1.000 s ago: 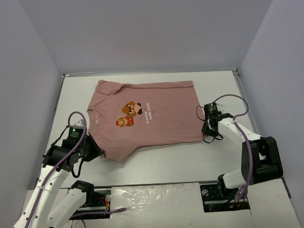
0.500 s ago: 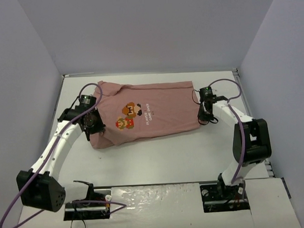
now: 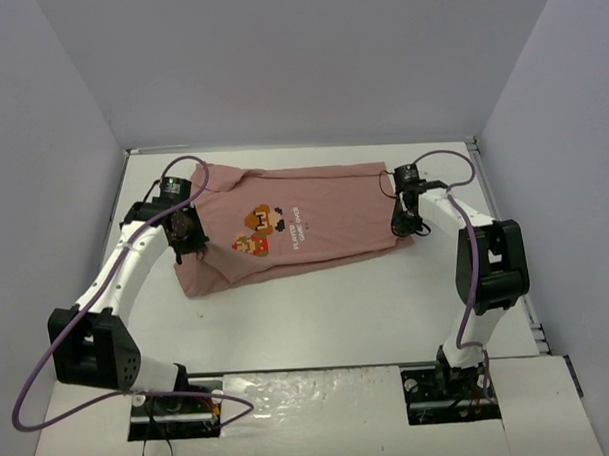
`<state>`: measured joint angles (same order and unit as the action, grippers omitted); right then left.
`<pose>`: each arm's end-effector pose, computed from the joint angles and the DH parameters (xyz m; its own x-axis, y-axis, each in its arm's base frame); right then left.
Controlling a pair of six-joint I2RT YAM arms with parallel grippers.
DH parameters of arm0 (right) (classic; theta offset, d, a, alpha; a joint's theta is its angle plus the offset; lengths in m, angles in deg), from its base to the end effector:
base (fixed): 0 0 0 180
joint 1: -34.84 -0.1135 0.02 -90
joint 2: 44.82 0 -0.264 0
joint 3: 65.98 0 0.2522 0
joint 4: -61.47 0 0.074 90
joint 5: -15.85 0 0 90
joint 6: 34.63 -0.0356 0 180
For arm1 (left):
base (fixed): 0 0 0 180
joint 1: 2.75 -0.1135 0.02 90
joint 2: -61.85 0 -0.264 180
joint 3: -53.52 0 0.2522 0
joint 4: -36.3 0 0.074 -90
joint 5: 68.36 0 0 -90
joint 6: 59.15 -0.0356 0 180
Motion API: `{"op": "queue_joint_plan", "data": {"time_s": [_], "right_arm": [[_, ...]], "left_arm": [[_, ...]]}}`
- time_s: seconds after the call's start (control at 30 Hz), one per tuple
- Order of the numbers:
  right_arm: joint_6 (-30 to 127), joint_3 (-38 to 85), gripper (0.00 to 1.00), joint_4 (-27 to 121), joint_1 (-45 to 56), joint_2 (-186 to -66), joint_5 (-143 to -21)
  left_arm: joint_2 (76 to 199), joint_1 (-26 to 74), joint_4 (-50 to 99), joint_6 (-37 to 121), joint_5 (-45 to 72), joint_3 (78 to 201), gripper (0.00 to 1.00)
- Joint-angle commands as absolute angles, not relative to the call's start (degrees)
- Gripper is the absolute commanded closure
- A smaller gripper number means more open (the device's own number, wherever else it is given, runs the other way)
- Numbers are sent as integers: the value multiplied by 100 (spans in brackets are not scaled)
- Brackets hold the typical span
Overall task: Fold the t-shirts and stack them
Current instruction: Fold the flattened tshirt in 1/3 of the way
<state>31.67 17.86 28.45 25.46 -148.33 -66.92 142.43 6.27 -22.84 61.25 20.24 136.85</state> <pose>0.3810 0.0584 0.1984 -0.7533 0.2797 -0.5952 0.2363 0.9597 0.1520 0.2856 -0.0462 0.2948 -0.7955 -0.3859 -0.4671 -0.2695 0.9158 -0.2977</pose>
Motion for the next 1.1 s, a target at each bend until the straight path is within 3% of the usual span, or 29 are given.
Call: {"op": "queue_joint_plan", "data": {"time_s": [0.0,1.07], "right_arm": [[3226,2083,100,2715,2636,-14920,-6581],[3063,2625,100,2680,2904,-15429,-6769]], "left_arm": [[14418,569,-1927,5874,2111,14056,100],[15658,553,-1500,5333,2120,15122,100]]}}
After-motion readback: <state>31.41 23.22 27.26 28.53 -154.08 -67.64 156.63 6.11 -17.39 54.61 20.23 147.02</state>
